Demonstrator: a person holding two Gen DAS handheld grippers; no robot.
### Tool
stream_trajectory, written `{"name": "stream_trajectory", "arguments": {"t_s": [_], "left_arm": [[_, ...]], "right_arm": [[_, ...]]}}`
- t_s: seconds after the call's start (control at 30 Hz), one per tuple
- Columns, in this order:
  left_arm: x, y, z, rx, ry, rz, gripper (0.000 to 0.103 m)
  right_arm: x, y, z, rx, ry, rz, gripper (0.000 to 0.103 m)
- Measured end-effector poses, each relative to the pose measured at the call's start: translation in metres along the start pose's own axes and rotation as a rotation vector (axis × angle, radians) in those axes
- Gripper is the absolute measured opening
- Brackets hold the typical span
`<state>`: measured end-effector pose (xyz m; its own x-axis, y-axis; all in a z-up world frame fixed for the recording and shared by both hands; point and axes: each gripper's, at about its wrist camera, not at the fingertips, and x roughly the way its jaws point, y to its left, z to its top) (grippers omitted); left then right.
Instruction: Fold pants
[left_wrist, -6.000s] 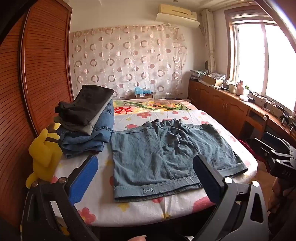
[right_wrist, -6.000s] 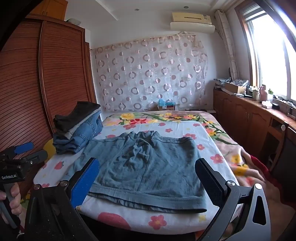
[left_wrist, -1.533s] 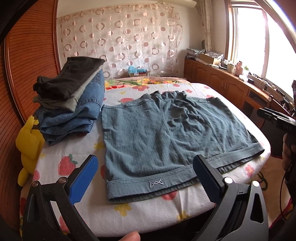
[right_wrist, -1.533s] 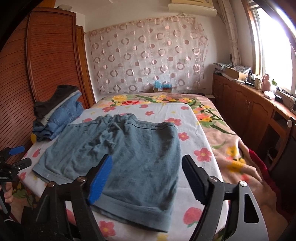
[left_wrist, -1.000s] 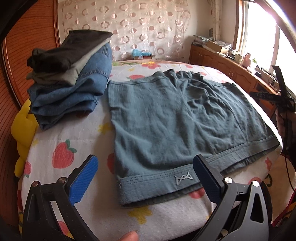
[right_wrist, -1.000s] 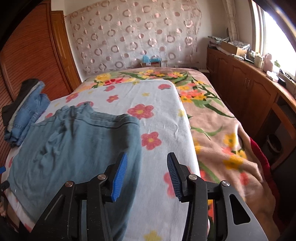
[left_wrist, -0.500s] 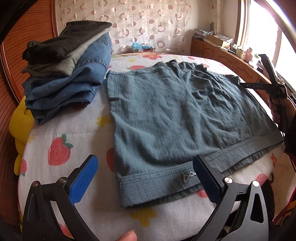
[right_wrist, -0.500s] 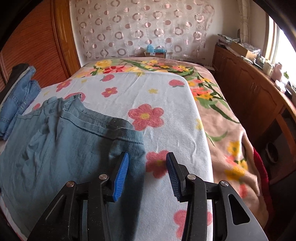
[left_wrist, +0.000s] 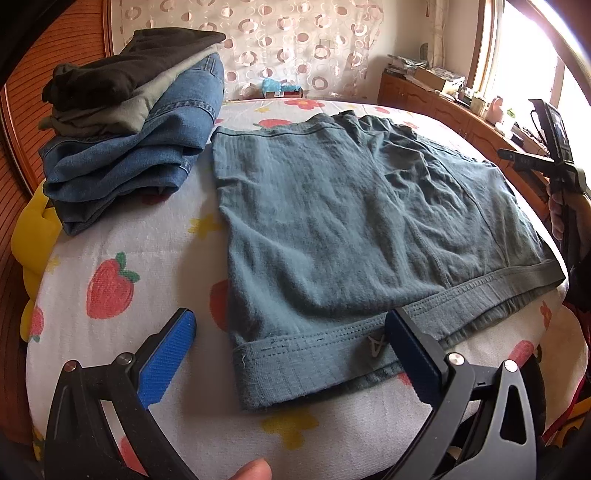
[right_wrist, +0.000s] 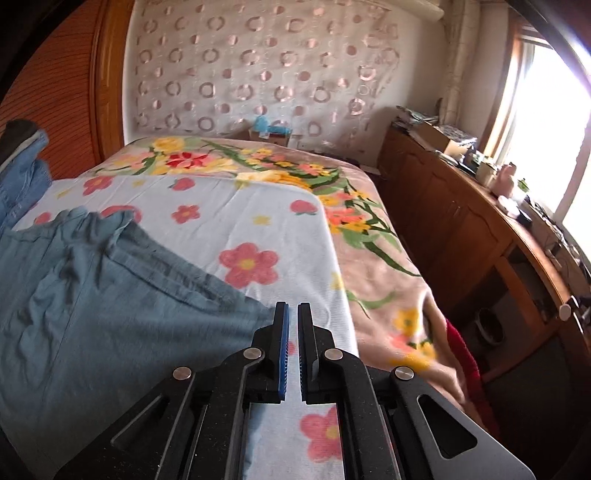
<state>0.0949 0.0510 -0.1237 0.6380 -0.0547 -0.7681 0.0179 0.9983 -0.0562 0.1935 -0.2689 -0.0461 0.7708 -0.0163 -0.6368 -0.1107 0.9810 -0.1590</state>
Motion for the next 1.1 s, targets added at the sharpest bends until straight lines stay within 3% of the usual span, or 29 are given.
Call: {"name": "stream_trajectory", "arguments": {"t_s": [0.03,0.07,0.13,0.23,0.37,0.53,0.6,0.7,0.77,0.93,1.1], "left_arm": [[0.000,0.000,0.000,0.001,-0.001,0.000,0.102],[0.000,0.000,0.000,0.000,-0.001,-0.001,0.102],[-0.001,0.000,0.000,0.002,-0.003,-0.003,0.102],[-0.002,0.001,-0.001,0.001,-0.005,-0.003,0.102],[-0.012,0.006,-0.003,-0.019,-0.034,-0.013,0.102],[-0.026,0.017,-0.006,-0.053,-0.055,-0.044,0.094],[-0.030,0.020,-0.009,-0.059,-0.057,-0.061,0.090],[-0.034,0.022,-0.016,-0.059,-0.043,-0.072,0.078],[-0.034,0.023,-0.020,-0.060,-0.034,-0.082,0.063],[-0.033,0.017,-0.029,-0.049,-0.019,-0.103,0.044],[-0.033,0.016,-0.027,-0.048,-0.026,-0.102,0.041]], "right_arm": [[-0.001,-0.003,-0.001,0.011,0.008,0.011,0.020],[-0.004,-0.008,-0.003,0.030,0.010,0.042,0.026],[-0.013,-0.010,-0.006,0.056,0.003,0.122,0.027],[-0.025,-0.011,-0.019,0.053,0.030,0.282,0.040],[-0.032,-0.009,-0.033,-0.019,0.067,0.364,0.042],[-0.042,-0.009,-0.047,-0.092,0.105,0.350,0.042],[-0.051,-0.013,-0.049,-0.113,0.077,0.327,0.042],[-0.058,-0.018,-0.050,-0.105,0.072,0.323,0.042],[-0.052,-0.010,-0.045,-0.110,0.071,0.320,0.044],[-0.042,-0.003,-0.037,-0.108,0.071,0.321,0.045],[-0.030,0.007,-0.033,-0.120,0.073,0.330,0.050]]}}
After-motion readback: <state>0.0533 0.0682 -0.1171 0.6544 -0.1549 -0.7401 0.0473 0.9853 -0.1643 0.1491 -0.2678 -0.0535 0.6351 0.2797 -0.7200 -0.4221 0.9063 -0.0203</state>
